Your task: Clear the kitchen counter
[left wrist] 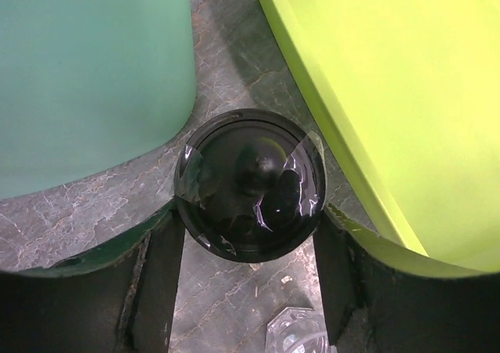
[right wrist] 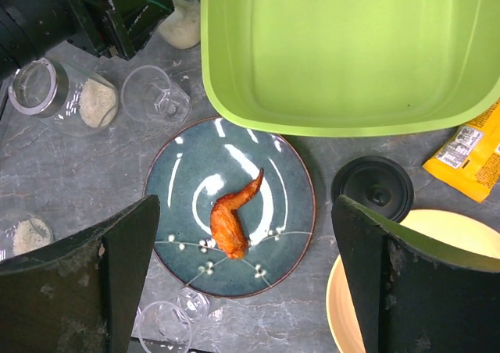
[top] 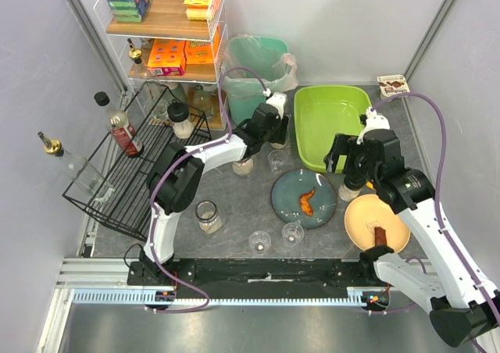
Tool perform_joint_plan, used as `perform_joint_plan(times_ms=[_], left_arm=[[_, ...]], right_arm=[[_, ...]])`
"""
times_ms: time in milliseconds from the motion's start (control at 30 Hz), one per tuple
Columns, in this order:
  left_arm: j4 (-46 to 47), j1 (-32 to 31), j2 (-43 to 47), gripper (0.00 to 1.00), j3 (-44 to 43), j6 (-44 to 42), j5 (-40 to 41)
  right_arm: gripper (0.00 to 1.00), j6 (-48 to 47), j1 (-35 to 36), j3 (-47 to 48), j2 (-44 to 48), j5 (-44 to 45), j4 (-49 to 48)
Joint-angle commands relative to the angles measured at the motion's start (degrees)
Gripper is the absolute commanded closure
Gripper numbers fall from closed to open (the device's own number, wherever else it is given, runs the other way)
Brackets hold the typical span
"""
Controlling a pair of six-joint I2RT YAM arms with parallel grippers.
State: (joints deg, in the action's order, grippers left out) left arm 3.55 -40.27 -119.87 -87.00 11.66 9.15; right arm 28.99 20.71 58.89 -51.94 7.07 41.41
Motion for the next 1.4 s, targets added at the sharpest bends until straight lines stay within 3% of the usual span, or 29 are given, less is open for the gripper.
perform_joint_plan(times_ms=[0, 133, 767, 1167, 1367], left_arm=[[5.8, -0.2, 2.1, 0.44, 0.8, -1.9, 1.6], [6.5, -0.3, 4.6, 0.50, 2.6, -2.4, 1.5], [0.0, -0.5, 25.6, 0.49, 8.4, -4.5, 3.0], [-18.1, -0.4, 39.3, 0.48, 8.8, -1.1, 7.5], [-24.7, -0.4, 49.1, 0.45, 13.5, 1.5, 10.5]], right_arm=[[0.02, 0.9, -0.3, -0.4, 1.2, 1.9, 0.7], [0.02, 1.3, -0.3, -0.5, 1.2, 1.7, 0.8], [0.02, 0.9, -0.3, -0.7, -1.1, 1.5, -1.9], [0.02, -1.1, -0.2, 1.7, -7.5, -0.7, -5.9], [0.02, -2.1, -0.3, 3.9, -11.9, -2.7, -7.7]])
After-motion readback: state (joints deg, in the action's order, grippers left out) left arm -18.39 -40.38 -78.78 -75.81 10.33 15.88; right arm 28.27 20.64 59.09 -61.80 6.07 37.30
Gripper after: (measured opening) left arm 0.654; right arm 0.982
